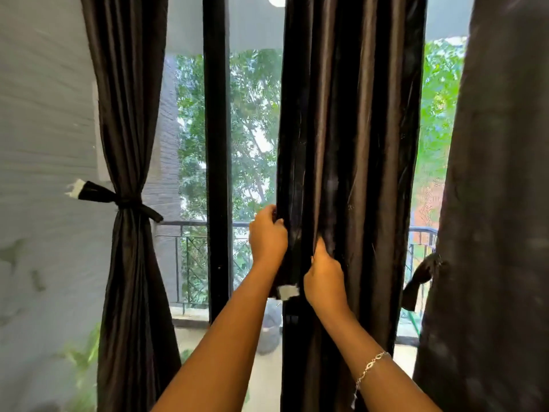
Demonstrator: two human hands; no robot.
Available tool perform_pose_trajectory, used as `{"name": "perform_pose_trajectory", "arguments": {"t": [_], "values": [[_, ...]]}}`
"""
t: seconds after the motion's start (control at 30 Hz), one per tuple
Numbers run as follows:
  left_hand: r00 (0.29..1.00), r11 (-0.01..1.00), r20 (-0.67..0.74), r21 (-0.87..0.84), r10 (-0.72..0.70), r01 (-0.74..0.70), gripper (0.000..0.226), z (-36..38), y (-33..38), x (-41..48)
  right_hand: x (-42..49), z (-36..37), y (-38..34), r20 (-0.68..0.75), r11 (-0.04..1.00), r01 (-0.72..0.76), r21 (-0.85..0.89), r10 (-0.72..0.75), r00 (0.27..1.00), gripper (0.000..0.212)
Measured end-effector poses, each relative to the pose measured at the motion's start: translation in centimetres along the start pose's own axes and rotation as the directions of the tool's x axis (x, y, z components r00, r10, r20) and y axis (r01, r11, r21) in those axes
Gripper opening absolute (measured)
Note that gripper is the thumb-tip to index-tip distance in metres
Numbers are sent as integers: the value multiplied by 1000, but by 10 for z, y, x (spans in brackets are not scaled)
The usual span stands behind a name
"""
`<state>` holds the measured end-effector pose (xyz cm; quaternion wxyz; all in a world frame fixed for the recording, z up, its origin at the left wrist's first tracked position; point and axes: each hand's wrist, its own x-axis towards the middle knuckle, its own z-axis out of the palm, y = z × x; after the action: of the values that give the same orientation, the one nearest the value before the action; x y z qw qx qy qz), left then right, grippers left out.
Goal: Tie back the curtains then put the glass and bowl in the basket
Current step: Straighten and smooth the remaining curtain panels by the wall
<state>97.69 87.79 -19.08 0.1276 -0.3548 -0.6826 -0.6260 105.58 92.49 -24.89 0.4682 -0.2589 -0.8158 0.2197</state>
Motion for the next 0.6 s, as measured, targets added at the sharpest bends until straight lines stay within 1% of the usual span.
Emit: {"name": "perform_pose_trajectory", "arguments": {"t": [0.07,0.17,0.23,0.27,0.3,0.37,0.4,0.43,0.5,0.53,0.57,0.6], "values": [[999,999,26,-26,40,-40,27,5,0,-4,0,-5,2,61,995,39,-95,-33,998,72],[993,994,45,-38,107,-105,27,7,4,-14,1,-11,5,115,976,72,-204,-50,992,73],[986,987,70,-72,151,-146,24,8,9,-21,3,-12,7,109,974,80,-211,-58,992,71],[983,984,84,-77,166,-160,19,9,14,-25,1,-11,6,111,978,79,-193,-58,992,70],[981,982,91,-83,174,-167,20,11,17,-28,-1,-9,8,106,987,79,-142,-64,992,68],[982,980,86,-121,169,-158,33,13,23,-36,-5,-6,9,88,999,40,24,-42,995,53],[983,981,80,-118,164,-154,33,14,25,-38,-7,-7,8,87,998,12,65,-18,996,44],[983,984,72,-74,168,-163,32,15,27,-39,-6,-8,8,99,999,14,34,-17,995,42],[984,983,47,66,170,-173,23,16,30,-38,-6,-14,10,152,989,80,-125,-61,987,59],[987,983,30,94,158,-160,20,16,30,-37,-10,-20,8,127,974,102,-202,-77,989,66],[989,984,18,95,148,-149,19,16,29,-37,-15,-25,7,31,966,132,-220,-128,991,64],[990,987,11,86,138,-139,18,16,28,-37,-21,-28,9,-147,964,185,-193,-215,966,58]]}}
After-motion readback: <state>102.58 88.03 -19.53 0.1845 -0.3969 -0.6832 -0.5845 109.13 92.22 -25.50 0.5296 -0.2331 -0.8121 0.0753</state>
